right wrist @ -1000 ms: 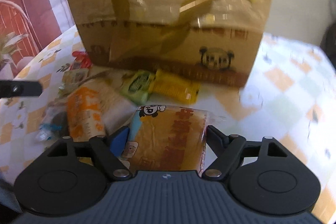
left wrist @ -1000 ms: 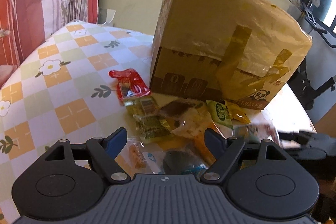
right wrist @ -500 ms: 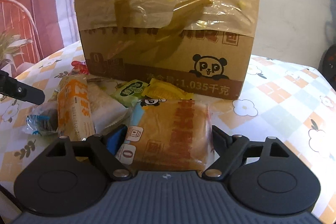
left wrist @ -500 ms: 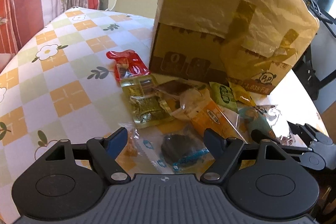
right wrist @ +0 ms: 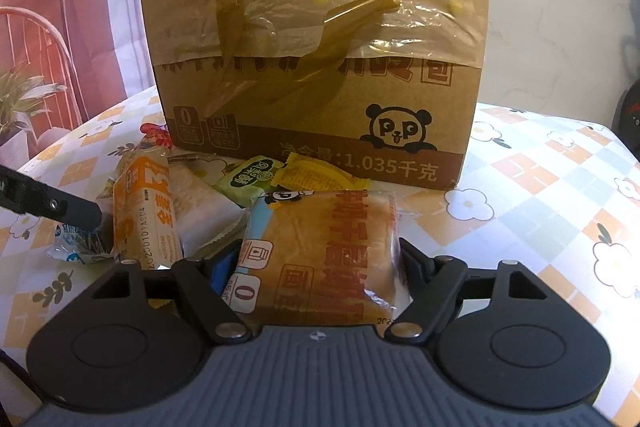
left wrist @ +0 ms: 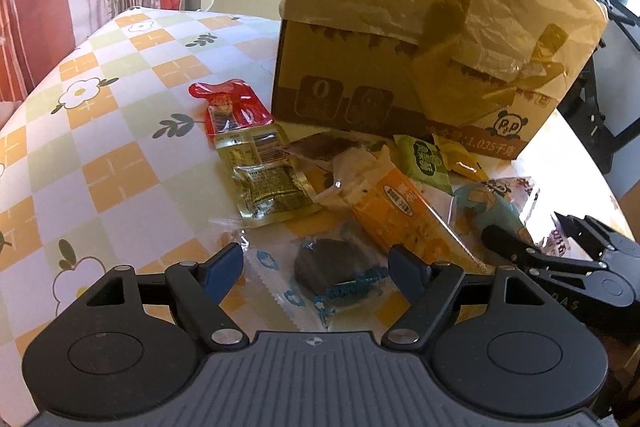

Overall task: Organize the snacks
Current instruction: 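Lower the left tool onto the dark round packet and close it while the right tool holds the bread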

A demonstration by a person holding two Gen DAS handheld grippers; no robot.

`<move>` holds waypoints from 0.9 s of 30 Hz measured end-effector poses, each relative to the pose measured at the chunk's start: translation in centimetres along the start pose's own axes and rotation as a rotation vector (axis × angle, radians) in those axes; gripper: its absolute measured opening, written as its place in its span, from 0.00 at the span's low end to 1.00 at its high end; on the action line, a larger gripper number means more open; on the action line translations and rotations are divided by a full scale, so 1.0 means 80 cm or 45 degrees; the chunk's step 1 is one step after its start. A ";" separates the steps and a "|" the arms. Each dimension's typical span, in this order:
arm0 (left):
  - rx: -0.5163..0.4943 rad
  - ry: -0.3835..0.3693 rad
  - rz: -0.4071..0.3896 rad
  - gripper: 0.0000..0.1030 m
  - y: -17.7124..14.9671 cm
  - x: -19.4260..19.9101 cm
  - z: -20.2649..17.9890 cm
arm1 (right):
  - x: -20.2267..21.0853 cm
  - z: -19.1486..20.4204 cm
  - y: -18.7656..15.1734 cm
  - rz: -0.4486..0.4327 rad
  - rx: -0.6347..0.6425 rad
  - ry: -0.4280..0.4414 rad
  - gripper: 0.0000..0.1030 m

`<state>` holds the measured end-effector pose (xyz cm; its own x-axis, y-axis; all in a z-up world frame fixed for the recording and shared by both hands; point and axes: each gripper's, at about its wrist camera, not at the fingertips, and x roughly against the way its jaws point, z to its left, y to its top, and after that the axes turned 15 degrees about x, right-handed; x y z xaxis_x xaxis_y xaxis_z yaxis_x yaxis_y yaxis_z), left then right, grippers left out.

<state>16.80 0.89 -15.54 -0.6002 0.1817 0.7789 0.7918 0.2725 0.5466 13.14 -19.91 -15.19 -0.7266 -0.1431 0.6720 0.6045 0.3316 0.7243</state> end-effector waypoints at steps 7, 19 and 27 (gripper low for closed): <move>0.063 0.031 -0.009 0.81 0.004 -0.007 0.017 | 0.000 0.001 0.000 0.001 -0.003 0.000 0.77; 0.179 0.144 -0.066 0.79 0.024 -0.006 0.056 | 0.000 0.001 -0.001 0.002 -0.003 0.000 0.77; 0.063 0.060 -0.094 0.74 0.024 0.011 0.048 | 0.000 0.001 -0.001 0.002 -0.005 0.001 0.77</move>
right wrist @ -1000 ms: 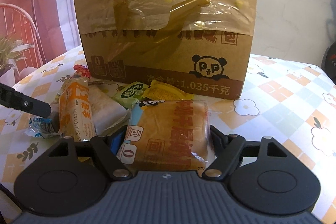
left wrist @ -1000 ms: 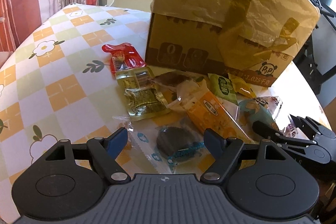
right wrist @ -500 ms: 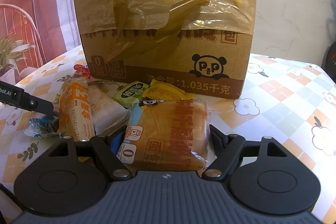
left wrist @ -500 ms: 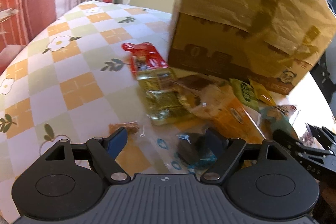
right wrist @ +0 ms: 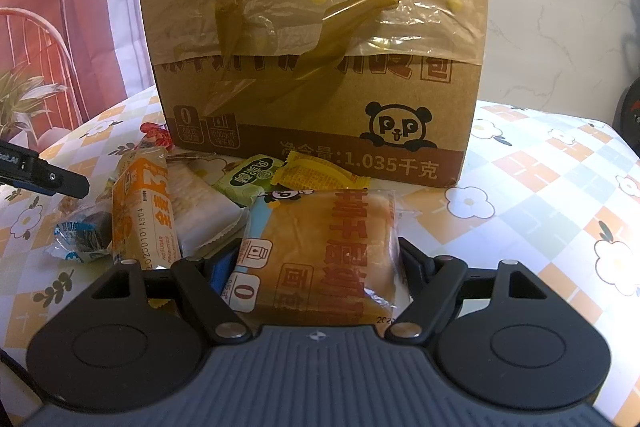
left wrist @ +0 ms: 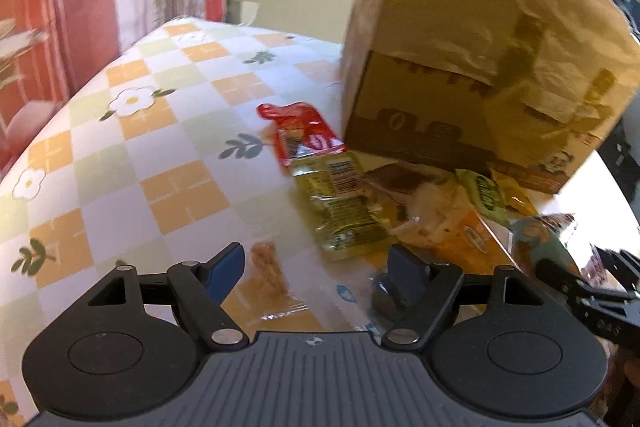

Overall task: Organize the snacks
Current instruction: 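Lower the left tool onto the dark round packet and close it while the right tool holds the bread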

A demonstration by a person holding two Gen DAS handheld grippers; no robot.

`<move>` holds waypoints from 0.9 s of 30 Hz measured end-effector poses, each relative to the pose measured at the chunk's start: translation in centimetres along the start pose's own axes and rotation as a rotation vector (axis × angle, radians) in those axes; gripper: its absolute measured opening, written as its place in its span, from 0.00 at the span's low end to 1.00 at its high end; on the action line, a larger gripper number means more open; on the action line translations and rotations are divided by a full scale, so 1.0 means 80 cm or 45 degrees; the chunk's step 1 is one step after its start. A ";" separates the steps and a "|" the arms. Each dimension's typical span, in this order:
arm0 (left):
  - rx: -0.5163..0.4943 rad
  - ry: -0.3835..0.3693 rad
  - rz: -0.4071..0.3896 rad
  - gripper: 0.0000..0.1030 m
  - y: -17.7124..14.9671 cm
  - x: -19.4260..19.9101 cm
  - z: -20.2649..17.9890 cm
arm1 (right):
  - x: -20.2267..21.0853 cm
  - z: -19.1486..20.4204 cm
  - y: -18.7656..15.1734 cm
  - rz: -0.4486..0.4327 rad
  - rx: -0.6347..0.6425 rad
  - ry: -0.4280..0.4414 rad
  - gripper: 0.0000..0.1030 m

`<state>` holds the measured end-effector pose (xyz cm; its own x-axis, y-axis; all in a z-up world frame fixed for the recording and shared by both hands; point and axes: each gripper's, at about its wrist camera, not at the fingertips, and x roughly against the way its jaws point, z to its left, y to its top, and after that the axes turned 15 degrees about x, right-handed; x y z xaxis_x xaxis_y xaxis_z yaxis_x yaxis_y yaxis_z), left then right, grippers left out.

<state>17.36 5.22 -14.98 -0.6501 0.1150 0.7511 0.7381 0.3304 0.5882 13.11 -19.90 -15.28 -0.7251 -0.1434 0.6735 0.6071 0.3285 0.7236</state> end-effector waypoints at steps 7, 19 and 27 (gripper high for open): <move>-0.076 -0.186 0.049 0.65 0.002 0.003 -0.011 | 0.000 0.000 -0.001 0.001 -0.003 0.002 0.77; -0.069 -0.273 0.225 0.65 -0.006 -0.026 -0.012 | -0.001 -0.001 -0.001 0.003 -0.007 0.007 0.77; 0.004 -0.288 0.303 0.68 -0.010 -0.018 0.004 | -0.001 -0.001 -0.001 0.009 -0.007 0.009 0.77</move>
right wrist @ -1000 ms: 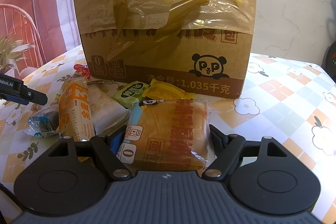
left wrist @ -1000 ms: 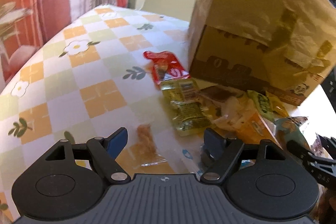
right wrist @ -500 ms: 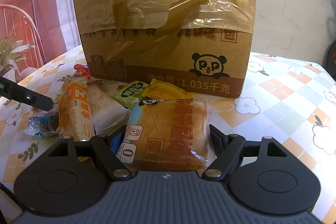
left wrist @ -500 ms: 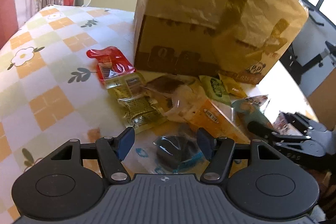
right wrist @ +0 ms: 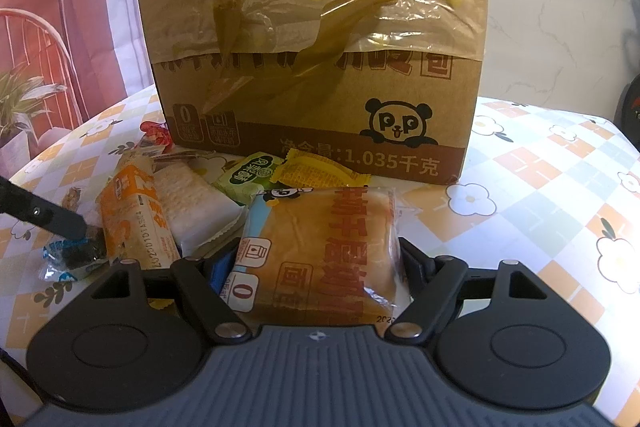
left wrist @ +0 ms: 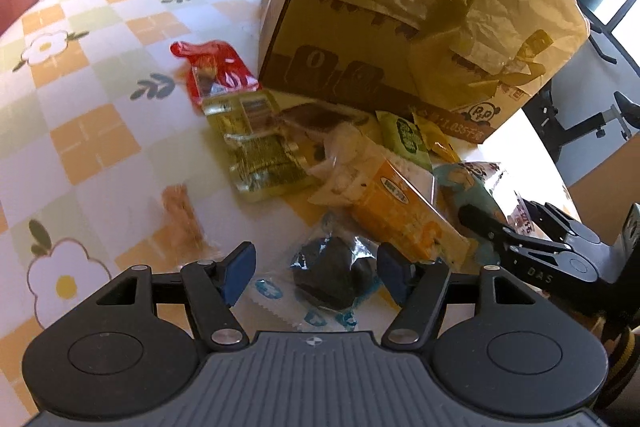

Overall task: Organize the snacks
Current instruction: 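Lower the left tool onto the dark round packet and close it while the right tool holds the bread, then carry the bread and dark round packet over the box and open both tools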

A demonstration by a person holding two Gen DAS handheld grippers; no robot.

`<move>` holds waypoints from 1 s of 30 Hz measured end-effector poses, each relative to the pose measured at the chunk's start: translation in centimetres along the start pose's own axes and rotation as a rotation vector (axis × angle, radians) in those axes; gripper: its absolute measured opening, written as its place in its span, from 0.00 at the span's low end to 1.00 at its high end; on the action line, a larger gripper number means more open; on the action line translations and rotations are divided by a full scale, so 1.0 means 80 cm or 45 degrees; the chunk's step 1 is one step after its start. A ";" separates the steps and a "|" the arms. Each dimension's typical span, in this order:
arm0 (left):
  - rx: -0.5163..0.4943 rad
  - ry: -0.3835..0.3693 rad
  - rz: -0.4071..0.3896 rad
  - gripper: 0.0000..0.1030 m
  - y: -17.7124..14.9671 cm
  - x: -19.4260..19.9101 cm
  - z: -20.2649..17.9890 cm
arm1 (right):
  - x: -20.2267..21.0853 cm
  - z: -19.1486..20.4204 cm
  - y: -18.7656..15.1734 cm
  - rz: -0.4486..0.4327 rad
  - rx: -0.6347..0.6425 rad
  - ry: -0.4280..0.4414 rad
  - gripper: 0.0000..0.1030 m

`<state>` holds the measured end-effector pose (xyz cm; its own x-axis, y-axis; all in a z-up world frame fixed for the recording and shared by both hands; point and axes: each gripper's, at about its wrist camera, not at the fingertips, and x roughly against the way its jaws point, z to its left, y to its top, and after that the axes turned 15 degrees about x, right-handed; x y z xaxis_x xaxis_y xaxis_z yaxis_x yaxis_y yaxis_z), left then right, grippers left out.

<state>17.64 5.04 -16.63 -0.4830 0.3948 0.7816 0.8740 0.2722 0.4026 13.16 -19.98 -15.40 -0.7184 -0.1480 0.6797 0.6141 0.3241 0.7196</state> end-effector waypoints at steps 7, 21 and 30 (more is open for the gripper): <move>-0.147 0.034 0.014 0.71 -0.012 -0.003 -0.021 | 0.000 0.000 0.000 0.001 0.000 0.001 0.77; -0.384 0.245 -0.096 0.50 -0.028 -0.015 -0.040 | 0.000 0.000 0.000 0.001 -0.001 0.002 0.77; -0.291 0.297 -0.154 0.49 -0.020 -0.012 -0.032 | 0.000 0.000 -0.001 0.000 -0.002 0.003 0.77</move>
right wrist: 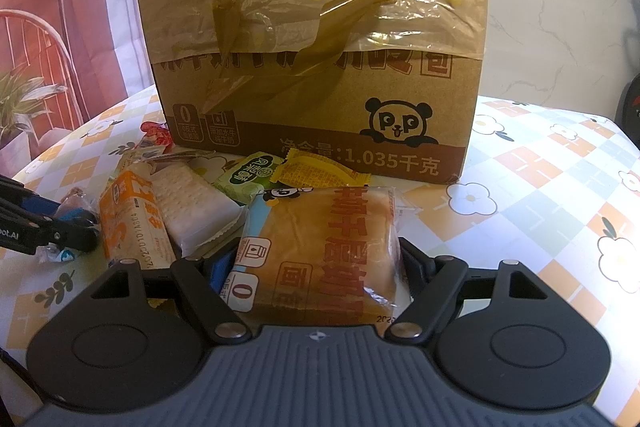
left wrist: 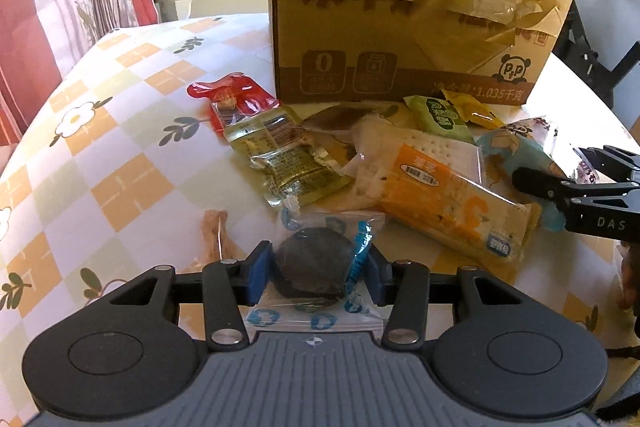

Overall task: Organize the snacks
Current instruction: 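Carry the bread and dark round packet over the box and open both tools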

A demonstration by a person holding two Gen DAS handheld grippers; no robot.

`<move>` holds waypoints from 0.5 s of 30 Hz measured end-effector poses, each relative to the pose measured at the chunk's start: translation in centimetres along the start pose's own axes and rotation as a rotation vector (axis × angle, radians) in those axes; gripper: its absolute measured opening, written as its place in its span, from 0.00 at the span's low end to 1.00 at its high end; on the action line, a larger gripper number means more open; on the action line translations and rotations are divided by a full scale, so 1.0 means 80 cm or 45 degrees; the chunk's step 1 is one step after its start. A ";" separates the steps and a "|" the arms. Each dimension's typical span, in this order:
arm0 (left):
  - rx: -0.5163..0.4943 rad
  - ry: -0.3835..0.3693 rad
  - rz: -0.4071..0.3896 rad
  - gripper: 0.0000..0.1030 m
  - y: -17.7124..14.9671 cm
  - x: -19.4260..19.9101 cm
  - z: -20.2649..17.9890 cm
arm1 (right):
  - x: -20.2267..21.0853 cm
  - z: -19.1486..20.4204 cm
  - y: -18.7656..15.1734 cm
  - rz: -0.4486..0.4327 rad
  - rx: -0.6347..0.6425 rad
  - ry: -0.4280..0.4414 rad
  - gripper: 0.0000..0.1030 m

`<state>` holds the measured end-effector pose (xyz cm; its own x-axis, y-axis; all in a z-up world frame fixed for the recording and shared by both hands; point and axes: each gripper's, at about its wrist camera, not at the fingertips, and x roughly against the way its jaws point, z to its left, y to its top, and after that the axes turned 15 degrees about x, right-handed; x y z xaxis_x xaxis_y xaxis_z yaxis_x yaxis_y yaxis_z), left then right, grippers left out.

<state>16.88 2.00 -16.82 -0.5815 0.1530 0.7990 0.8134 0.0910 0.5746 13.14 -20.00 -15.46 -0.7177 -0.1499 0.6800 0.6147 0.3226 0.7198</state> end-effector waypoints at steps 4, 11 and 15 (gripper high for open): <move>0.033 -0.008 -0.006 0.48 0.001 0.004 0.005 | 0.000 0.001 -0.001 0.002 -0.001 0.001 0.77; 0.093 -0.053 -0.063 0.48 0.007 0.035 0.016 | 0.007 -0.003 0.003 0.017 -0.018 0.018 0.74; 0.127 -0.089 -0.109 0.48 0.013 0.055 0.020 | 0.031 -0.016 0.007 -0.024 -0.077 0.036 0.73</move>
<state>15.19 4.38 -12.98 -0.6489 0.2085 0.7317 0.7606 0.2037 0.6165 12.11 -21.42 -13.16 -0.7203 -0.1823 0.6693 0.6204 0.2623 0.7391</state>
